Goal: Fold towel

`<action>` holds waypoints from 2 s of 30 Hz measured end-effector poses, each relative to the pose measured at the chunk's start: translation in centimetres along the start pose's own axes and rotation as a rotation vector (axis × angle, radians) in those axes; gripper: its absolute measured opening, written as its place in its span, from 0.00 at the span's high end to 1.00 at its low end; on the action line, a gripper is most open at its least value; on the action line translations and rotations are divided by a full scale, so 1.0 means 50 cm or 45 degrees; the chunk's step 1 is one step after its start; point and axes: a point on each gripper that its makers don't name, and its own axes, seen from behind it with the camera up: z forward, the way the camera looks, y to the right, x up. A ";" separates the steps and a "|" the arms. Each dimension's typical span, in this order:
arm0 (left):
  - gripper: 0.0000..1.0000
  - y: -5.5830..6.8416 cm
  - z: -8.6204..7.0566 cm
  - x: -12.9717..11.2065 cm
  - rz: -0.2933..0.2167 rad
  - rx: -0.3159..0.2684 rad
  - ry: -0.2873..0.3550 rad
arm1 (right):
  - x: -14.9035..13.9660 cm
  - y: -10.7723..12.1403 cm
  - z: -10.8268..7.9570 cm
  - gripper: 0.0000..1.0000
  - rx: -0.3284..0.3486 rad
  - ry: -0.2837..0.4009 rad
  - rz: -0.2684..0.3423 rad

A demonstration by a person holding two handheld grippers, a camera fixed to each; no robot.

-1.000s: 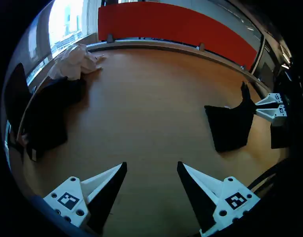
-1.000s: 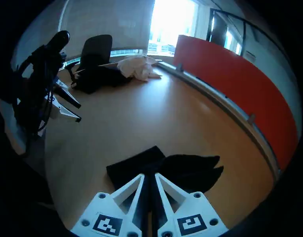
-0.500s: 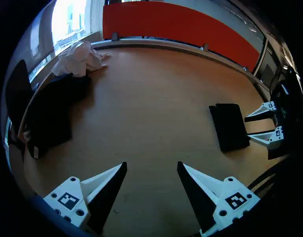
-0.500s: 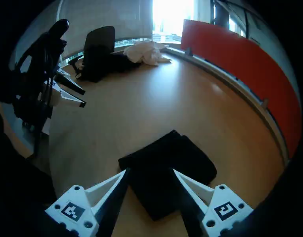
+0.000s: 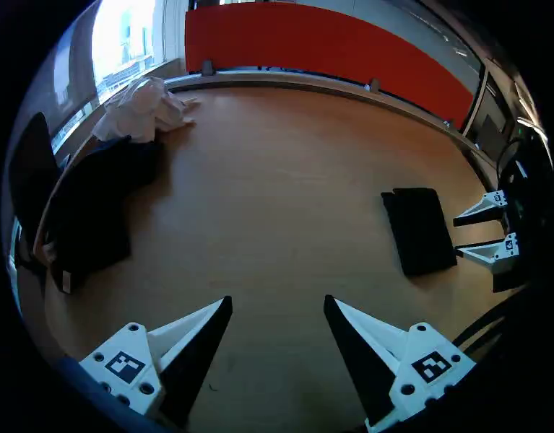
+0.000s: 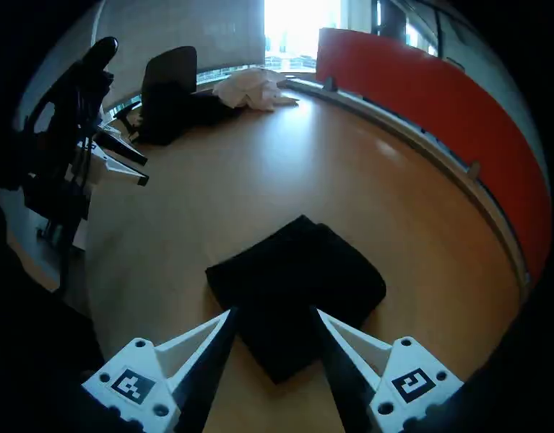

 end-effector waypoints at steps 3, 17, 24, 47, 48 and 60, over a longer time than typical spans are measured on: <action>0.06 0.001 0.000 0.000 0.005 0.000 -0.001 | -0.015 0.001 -0.001 0.26 -0.007 -0.012 0.007; 0.06 0.002 -0.001 -0.005 0.006 0.002 -0.007 | -0.097 0.002 -0.005 0.26 -0.031 -0.088 0.029; 0.06 0.005 -0.001 -0.007 0.006 0.000 -0.010 | -0.143 0.011 -0.004 0.27 -0.046 -0.129 0.056; 0.06 0.005 0.001 -0.011 0.010 -0.002 -0.015 | -0.166 0.014 0.003 0.80 -0.055 -0.135 0.104; 0.06 0.005 0.001 -0.011 0.009 -0.002 -0.016 | -0.166 0.014 0.002 0.83 -0.055 -0.134 0.105; 0.06 0.008 0.001 -0.012 0.012 -0.006 -0.016 | -0.158 0.019 -0.005 0.95 -0.080 -0.123 0.085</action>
